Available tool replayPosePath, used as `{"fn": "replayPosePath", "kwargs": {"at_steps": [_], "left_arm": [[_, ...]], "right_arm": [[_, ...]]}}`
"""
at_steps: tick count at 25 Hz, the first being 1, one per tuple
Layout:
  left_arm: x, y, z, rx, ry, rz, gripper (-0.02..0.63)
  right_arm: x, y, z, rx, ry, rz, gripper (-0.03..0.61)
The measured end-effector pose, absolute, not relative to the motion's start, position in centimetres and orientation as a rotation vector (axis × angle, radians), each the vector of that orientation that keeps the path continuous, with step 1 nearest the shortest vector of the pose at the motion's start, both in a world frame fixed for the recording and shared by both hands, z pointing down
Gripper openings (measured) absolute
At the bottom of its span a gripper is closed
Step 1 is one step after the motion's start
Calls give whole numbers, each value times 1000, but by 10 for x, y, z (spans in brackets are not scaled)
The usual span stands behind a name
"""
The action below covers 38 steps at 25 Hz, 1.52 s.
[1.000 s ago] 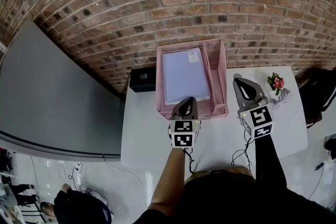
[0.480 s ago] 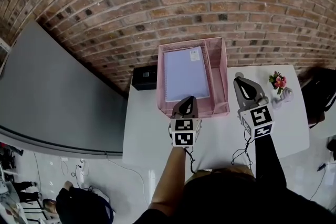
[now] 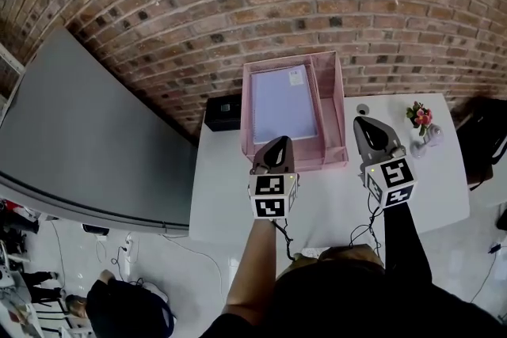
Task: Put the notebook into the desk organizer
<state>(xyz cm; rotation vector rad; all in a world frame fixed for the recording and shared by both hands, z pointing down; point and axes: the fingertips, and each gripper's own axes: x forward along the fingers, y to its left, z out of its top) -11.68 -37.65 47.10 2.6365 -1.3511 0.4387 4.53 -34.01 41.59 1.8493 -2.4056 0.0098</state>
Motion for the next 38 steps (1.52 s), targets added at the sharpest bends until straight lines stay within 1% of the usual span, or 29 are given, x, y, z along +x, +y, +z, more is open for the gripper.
{"fn": "replayPosePath", "kwargs": {"at_steps": [9,17,23,31,38], "left_arm": [[-128,-352,425,2710,-1394,335,8],[-128,-328,402,2773,-1420,258,8],[-124,-320,383,2776,-1531,189,8],[-111,-307,375,2752,-1632,167,8],[-104,-290,385,2702,-1697,183,8]], "right_arm": [[30,-307,418,1871,-2415,1,0],[35,-275,420,1910,-2400,1,-1],[47,-270,413,1900,-2419,-8,0],[58,-260,409,1826,-2514,-31,0],[73,-250,414,1795,-2559,-44,0]]}}
